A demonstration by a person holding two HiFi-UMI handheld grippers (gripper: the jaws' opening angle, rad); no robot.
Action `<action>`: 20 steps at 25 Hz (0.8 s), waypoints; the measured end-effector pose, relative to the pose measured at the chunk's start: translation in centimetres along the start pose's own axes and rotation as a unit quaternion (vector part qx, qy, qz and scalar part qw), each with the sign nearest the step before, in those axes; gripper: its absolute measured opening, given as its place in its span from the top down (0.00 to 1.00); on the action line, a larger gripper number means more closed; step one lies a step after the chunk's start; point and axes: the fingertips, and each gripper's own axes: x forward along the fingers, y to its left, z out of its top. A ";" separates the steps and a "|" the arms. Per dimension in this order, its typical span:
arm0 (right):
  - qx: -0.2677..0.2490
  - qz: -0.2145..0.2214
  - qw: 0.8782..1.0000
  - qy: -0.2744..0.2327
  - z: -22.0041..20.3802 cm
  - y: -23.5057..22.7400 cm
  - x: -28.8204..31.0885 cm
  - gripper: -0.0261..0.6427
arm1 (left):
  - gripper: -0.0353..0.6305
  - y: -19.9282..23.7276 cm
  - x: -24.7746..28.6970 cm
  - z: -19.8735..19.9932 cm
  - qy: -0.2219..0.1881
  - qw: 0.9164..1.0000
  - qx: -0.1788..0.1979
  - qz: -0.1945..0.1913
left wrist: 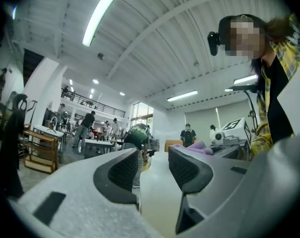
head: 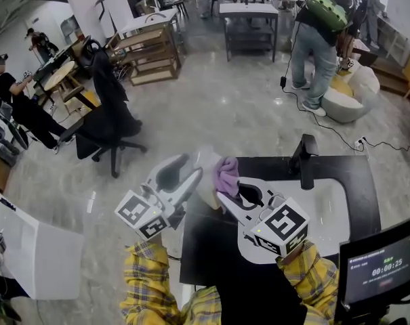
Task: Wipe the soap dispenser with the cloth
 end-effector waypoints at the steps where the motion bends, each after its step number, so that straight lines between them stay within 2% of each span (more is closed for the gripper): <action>1: 0.003 0.002 1.000 0.001 -0.1 0.1 0.1 0.84 | 0.69 -0.1 -0.3 0.2 -0.005 1.000 -0.002 0.007; 4: 0.006 0.007 1.000 0.004 -0.2 0.3 0.5 0.84 | 0.69 -0.4 -1.1 0.7 -0.015 1.000 -0.013 0.015; 20: 0.016 0.017 1.000 0.016 -2.4 1.3 1.2 0.84 | 0.70 -1.8 -2.8 -0.6 0.001 0.999 -0.033 0.029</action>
